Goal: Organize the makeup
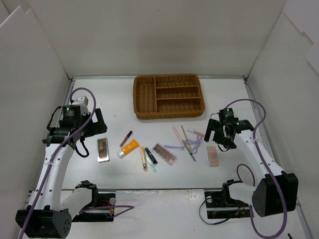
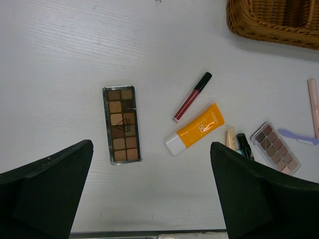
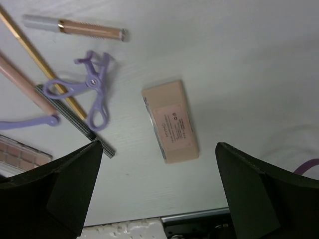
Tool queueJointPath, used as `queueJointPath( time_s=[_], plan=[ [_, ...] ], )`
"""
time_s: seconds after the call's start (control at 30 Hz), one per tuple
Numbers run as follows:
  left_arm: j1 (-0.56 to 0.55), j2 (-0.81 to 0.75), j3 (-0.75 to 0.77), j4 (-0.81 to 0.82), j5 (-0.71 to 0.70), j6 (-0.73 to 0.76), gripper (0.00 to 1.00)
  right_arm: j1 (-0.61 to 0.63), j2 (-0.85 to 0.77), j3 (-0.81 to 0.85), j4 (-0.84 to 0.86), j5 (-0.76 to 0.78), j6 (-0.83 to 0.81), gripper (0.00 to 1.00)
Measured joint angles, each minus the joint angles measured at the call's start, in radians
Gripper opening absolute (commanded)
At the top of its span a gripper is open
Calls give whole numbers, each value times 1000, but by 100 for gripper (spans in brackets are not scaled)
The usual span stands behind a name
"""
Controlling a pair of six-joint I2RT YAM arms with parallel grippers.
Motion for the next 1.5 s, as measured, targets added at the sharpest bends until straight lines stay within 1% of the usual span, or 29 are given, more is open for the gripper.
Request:
queueJointPath(
  time_s=[0.13,0.3,0.63,0.87,1.07,1.17,1.2,1.27,1.3,1.37,1.4,1.47,1.5],
  plan=[
    [0,-2,-38,-3,8,6,99,0,60,-56,-34,-12,37,93],
    [0,-21,-56,2,11,12,99,0,123,-61,-37,-17,63,93],
    [0,-57,-70,6,15,14,99,0,328,-61,-7,-22,62,85],
    [0,-72,-81,13,15,15,99,-5,396,-59,9,-48,54,84],
    [0,-74,-93,19,15,16,100,-12,452,-31,9,-71,39,81],
    [0,-74,-97,25,15,17,99,-23,473,-16,6,-93,27,73],
    [0,-74,-98,25,15,17,99,-29,481,-12,5,-106,25,67],
    [0,-72,-98,27,14,17,99,-39,492,-6,6,-132,18,58],
    [0,-72,-98,27,14,17,99,-43,497,-2,5,-139,16,49],
    [0,-71,-98,29,14,17,99,-50,499,1,4,-140,12,41],
    [0,-71,-98,30,14,17,99,-53,499,2,2,-142,13,34],
    [0,-69,-98,31,14,17,100,-58,499,3,2,-141,13,29],
    [0,-68,-98,31,14,17,100,-58,499,3,2,-139,13,22]
  ],
)
